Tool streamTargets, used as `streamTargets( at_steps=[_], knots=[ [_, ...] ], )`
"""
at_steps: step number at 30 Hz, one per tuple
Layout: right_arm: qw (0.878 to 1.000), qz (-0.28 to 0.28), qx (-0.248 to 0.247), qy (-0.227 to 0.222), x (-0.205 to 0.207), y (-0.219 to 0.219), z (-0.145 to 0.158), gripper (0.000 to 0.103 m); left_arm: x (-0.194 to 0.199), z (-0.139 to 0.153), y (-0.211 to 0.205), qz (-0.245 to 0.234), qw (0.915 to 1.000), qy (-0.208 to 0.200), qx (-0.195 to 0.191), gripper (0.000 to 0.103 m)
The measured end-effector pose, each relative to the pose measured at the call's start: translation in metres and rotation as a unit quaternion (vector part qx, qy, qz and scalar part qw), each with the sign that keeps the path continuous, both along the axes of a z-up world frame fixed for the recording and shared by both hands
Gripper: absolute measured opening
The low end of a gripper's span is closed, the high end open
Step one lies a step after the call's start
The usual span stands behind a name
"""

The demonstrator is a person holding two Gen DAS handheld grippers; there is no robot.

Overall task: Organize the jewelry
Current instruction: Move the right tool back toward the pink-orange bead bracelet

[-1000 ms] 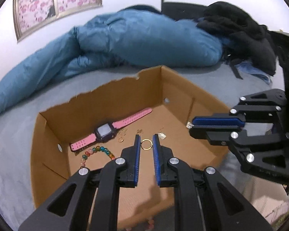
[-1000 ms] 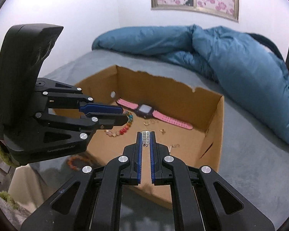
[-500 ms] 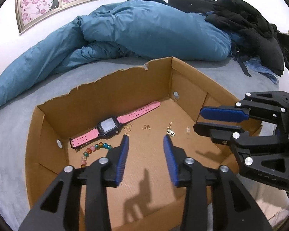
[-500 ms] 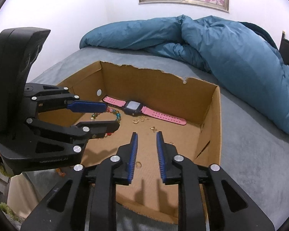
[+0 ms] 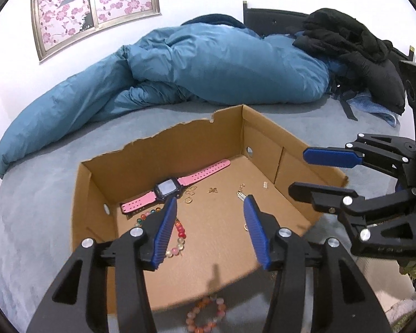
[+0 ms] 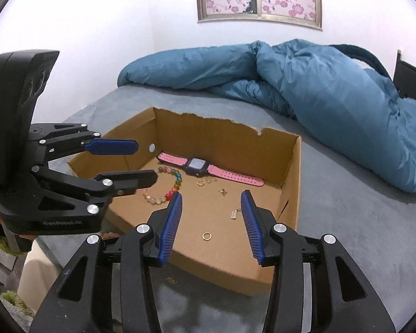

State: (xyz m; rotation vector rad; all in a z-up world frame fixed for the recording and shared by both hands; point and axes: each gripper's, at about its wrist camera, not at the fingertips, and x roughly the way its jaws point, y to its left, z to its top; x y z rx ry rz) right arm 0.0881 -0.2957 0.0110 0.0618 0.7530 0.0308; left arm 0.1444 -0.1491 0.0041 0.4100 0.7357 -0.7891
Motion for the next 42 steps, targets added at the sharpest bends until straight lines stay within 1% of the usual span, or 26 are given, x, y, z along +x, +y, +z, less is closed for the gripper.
streamTargets(
  at_steps=[5,12,17,20,24,28,32,35,42],
  knots=[
    [1.000,0.007,0.006,-0.015,-0.017,0.005,0.013,0.043,-0.020,0.014,0.020,0.008,0.9999,-0.005,-0.012,0.049],
    [0.999,0.023,0.011,-0.028,-0.041,0.019,0.023,0.044,-0.050,0.025,0.043,0.004,0.9998,-0.012,-0.016,0.050],
    [0.999,0.042,0.007,-0.025,-0.056,0.029,0.023,0.044,-0.072,0.024,0.056,-0.003,0.9998,-0.008,-0.019,0.050],
    [0.999,0.048,0.003,-0.016,-0.066,0.032,0.018,0.044,-0.083,0.020,0.061,-0.006,0.9998,-0.004,-0.018,0.051],
    [0.999,0.049,-0.001,0.008,-0.074,0.030,0.005,0.044,-0.093,0.012,0.067,-0.007,0.9999,0.005,-0.014,0.051],
    [0.998,0.050,-0.007,0.029,-0.082,0.031,-0.007,0.044,-0.098,-0.002,0.070,-0.009,0.9998,0.018,-0.005,0.051],
    [0.998,0.051,-0.002,0.042,-0.084,0.029,-0.016,0.044,-0.100,-0.020,0.069,-0.012,0.9996,0.024,0.009,0.051],
    [0.997,0.055,0.002,0.050,-0.082,0.031,-0.023,0.044,-0.099,-0.037,0.065,-0.016,0.9993,0.017,0.028,0.051],
    [0.994,0.085,-0.007,0.062,-0.067,0.040,-0.044,0.044,-0.091,-0.066,0.056,-0.028,0.9982,-0.005,0.053,0.051]
  ],
)
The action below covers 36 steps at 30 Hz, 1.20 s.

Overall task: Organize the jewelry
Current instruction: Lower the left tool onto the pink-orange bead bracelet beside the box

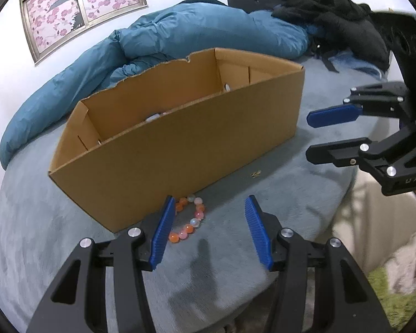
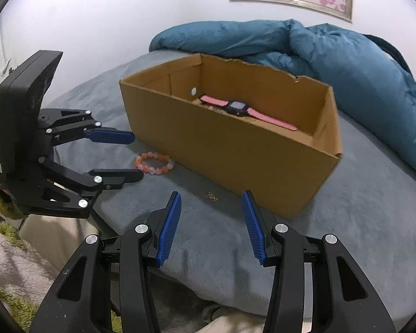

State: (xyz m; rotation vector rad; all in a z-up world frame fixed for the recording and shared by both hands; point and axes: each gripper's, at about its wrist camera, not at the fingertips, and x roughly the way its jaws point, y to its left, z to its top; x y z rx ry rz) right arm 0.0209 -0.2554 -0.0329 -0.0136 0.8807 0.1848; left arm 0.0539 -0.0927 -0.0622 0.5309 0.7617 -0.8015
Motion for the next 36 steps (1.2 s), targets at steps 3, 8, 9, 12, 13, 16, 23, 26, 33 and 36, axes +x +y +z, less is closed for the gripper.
streamTargets(
  at_steps=[3,8,9,12,13,16,23,26,33,36],
  knots=[
    [1.000,0.012,-0.006,0.008,0.011,0.004,-0.009,0.044,0.007,-0.012,-0.002,-0.007,0.9999,0.006,0.007,0.050],
    [0.999,0.027,-0.004,0.024,0.026,0.007,-0.026,0.041,0.020,-0.030,-0.006,-0.013,0.9994,0.025,0.018,0.041],
    [0.999,0.030,-0.005,0.028,0.029,0.008,-0.030,0.040,0.024,-0.033,-0.007,-0.012,0.9993,0.030,0.019,0.038],
    [0.999,0.037,-0.004,0.038,0.037,0.009,-0.039,0.037,0.030,-0.039,-0.010,-0.011,0.9989,0.042,0.020,0.033],
    [0.998,0.039,-0.004,0.041,0.037,0.009,-0.042,0.035,0.033,-0.041,-0.010,-0.012,0.9987,0.046,0.020,0.032],
    [0.998,0.048,-0.005,0.047,0.042,0.010,-0.048,0.032,0.039,-0.045,-0.011,-0.011,0.9982,0.056,0.020,0.031],
    [0.996,0.065,-0.007,0.062,0.051,0.007,-0.063,0.023,0.049,-0.050,-0.014,-0.019,0.9968,0.073,0.026,0.030],
    [0.995,0.072,-0.007,0.063,0.053,0.007,-0.066,0.021,0.055,-0.050,-0.016,-0.021,0.9963,0.079,0.027,0.030],
    [0.995,0.078,0.000,0.069,0.055,0.003,-0.070,0.016,0.063,-0.051,-0.020,-0.018,0.9959,0.084,0.027,0.025],
    [0.994,0.078,0.003,0.072,0.056,0.002,-0.071,0.011,0.064,-0.051,-0.016,-0.017,0.9960,0.085,0.021,0.017]
  ],
)
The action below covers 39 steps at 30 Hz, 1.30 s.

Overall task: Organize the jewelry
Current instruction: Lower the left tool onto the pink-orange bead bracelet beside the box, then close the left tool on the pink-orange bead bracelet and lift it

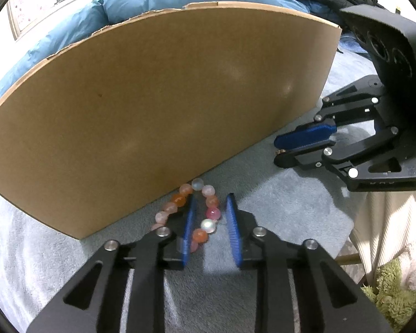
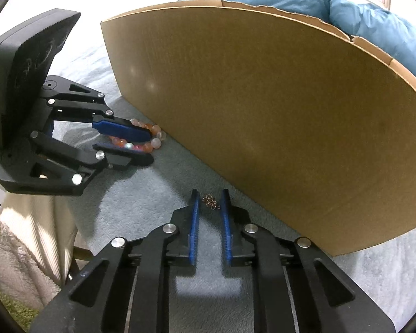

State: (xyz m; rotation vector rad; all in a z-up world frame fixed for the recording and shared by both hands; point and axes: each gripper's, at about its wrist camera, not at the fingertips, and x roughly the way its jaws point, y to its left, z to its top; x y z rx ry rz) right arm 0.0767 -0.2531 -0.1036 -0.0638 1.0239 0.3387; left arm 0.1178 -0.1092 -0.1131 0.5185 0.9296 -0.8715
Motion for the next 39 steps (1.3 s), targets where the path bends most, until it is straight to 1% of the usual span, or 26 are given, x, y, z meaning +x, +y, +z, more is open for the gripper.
streamTargets(
  at_steps=[1,2,5,8,15,20,28,39],
  knots=[
    [1.000,0.000,-0.001,0.000,-0.008,0.000,-0.001,0.009,0.001,0.000,0.001,0.002,1.0000,0.003,-0.002,0.015],
    [1.000,0.001,-0.002,0.001,-0.009,0.000,-0.001,0.008,-0.006,-0.001,0.008,0.003,1.0000,0.004,-0.003,0.014],
    [1.000,0.001,-0.002,0.004,-0.011,-0.002,-0.001,0.004,-0.003,0.000,0.006,0.005,1.0000,0.003,-0.003,0.012],
    [1.000,0.000,-0.001,0.007,-0.012,-0.007,0.000,0.003,-0.005,-0.001,0.004,0.002,1.0000,-0.004,0.003,0.009],
    [1.000,-0.008,0.004,0.005,-0.015,-0.012,0.005,0.003,-0.010,0.002,0.002,0.006,0.9997,-0.020,0.009,0.009],
    [1.000,-0.007,0.003,0.003,-0.012,-0.014,0.007,0.003,-0.019,0.005,0.000,0.008,0.9996,-0.024,0.008,0.009],
    [1.000,-0.008,0.001,-0.003,-0.014,-0.019,0.013,0.002,-0.021,0.010,0.002,0.008,0.9995,-0.032,0.006,0.009],
    [1.000,-0.011,-0.001,-0.018,-0.015,-0.012,0.017,0.002,-0.029,0.021,0.004,0.009,0.9988,-0.047,0.002,0.009]
  ],
)
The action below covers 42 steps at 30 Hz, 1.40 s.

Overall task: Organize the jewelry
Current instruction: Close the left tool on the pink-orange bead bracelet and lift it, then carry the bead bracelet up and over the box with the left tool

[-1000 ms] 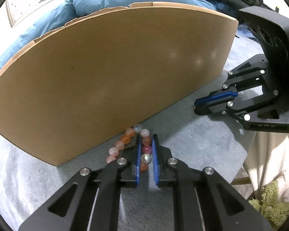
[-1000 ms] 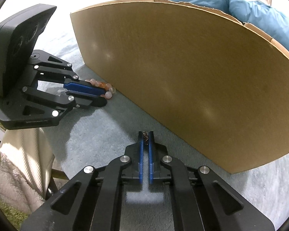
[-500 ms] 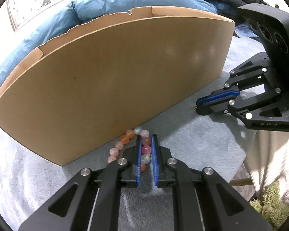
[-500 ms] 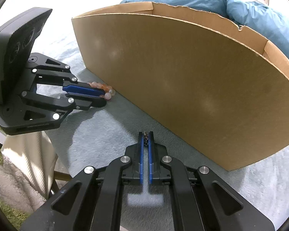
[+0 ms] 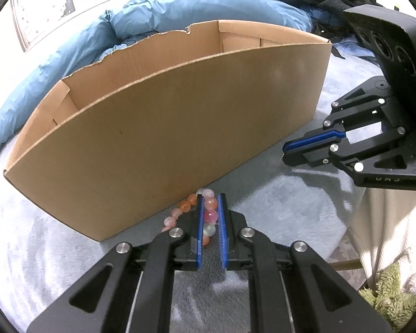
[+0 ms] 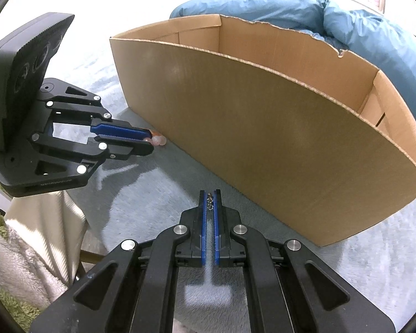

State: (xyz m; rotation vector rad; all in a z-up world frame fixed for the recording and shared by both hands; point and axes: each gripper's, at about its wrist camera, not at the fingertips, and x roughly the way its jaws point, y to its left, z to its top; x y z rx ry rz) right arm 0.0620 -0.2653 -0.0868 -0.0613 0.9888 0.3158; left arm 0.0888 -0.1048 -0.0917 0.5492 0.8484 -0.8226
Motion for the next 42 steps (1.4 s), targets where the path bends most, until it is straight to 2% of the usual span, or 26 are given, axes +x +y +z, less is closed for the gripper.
streamTargets(
  at_steps=[14,31,42],
  knots=[
    [1.000,-0.004,-0.002,-0.015,-0.007,0.008,0.016,0.002,-0.008,0.011,0.003,0.003,0.9999,-0.014,-0.004,0.009],
    [1.000,-0.009,-0.003,-0.022,-0.011,0.008,0.021,0.002,-0.010,0.018,0.005,0.004,0.9998,-0.020,-0.007,0.009],
    [0.999,-0.018,0.001,-0.031,-0.019,0.008,0.028,0.002,-0.015,0.032,0.008,0.005,0.9993,-0.033,-0.019,0.009]
  ],
)
